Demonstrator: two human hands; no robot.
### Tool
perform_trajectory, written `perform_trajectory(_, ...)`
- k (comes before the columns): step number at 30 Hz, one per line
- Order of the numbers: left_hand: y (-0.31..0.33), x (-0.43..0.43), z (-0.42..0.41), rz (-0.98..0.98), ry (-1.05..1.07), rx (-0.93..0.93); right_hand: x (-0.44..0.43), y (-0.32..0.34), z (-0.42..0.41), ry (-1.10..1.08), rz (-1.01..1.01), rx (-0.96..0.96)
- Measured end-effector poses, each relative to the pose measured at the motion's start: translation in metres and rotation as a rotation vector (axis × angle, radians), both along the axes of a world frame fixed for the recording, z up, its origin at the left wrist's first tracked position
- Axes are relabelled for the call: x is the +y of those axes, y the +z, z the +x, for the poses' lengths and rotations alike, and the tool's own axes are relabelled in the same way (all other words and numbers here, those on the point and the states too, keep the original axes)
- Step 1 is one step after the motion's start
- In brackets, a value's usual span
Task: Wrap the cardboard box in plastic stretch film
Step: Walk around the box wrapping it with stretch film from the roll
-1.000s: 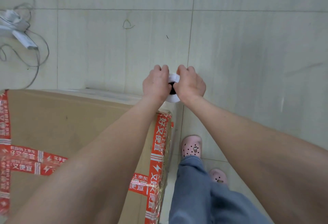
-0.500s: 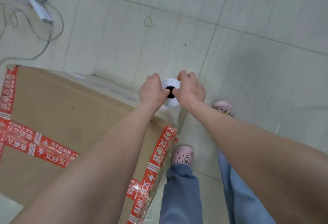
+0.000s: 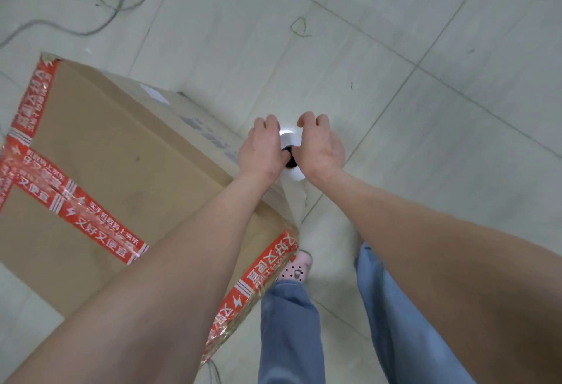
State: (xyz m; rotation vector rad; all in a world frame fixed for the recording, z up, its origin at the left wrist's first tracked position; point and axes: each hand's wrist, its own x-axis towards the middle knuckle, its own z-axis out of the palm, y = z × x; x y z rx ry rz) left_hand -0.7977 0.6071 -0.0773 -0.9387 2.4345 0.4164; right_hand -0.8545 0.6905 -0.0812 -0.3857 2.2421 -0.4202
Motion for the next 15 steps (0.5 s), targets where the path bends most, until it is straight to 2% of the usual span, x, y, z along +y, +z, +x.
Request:
perform_trajectory(4,0.0,0.0,-0.018,-0.007,-0.28,-0.039,0.009,-0.003,0.003,-0.205,0.122,-0.163)
perform_trajectory(6,0.0,0.004,-0.02,0.003,-0.35,-0.055,0.013,-0.004,-0.002,-0.193,0.134,-0.198)
perform_trajectory(8,0.001,0.004,-0.02,0.022,-0.355,-0.085,0.015,-0.002,-0.006,-0.085,0.119,-0.171)
perform_trajectory(10,0.002,-0.001,-0.019,0.042,-0.252,-0.089,0.011,0.002,-0.011,0.036,0.089,-0.125)
perform_trajectory(15,0.004,-0.013,-0.014,0.055,0.238,-0.034,-0.013,0.009,-0.025,0.257,-0.024,-0.027)
